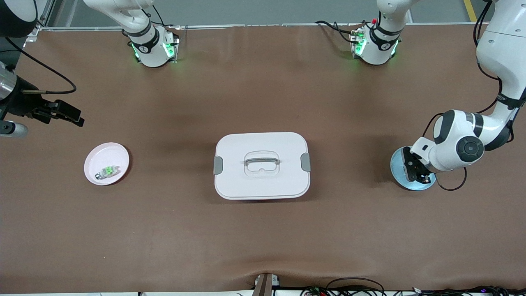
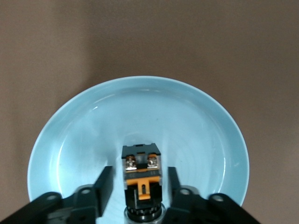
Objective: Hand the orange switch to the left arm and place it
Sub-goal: 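Lower the switch onto the blue plate and open the left gripper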
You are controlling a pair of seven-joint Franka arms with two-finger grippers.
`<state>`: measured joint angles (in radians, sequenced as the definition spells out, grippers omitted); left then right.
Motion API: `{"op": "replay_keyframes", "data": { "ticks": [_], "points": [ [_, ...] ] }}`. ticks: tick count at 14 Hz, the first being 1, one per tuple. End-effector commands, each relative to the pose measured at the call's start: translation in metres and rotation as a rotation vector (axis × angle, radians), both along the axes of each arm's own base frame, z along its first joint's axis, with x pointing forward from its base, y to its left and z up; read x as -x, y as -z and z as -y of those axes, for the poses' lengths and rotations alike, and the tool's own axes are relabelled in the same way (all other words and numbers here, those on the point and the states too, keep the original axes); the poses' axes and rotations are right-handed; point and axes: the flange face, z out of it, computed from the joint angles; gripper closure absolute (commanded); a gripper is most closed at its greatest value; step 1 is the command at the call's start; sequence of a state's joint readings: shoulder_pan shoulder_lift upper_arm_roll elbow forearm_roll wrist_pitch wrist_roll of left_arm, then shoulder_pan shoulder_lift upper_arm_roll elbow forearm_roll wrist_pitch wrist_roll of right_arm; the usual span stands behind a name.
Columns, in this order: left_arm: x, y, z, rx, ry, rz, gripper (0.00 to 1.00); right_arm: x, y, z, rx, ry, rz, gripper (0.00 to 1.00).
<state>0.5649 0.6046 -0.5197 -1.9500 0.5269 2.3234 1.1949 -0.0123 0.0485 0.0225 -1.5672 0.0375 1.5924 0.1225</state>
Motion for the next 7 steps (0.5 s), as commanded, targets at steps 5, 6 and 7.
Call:
{"op": "replay_keyframes", "data": {
  "ticks": [5, 6, 7],
  "points": [
    [-0.023, -0.095, 0.035, -0.097, -0.249, -0.004, 0.00, -0.003, 0.000, 0.006, 0.008, -0.041, 0.022, 0.00],
    [-0.029, -0.113, 0.046, -0.107, -0.315, -0.004, 0.00, -0.003, -0.002, 0.006, 0.008, -0.043, 0.027, 0.00],
    [-0.033, -0.132, 0.057, -0.124, -0.392, -0.003, 0.00, -0.003, -0.003, 0.007, 0.010, -0.041, 0.028, 0.00]
  ]
}}
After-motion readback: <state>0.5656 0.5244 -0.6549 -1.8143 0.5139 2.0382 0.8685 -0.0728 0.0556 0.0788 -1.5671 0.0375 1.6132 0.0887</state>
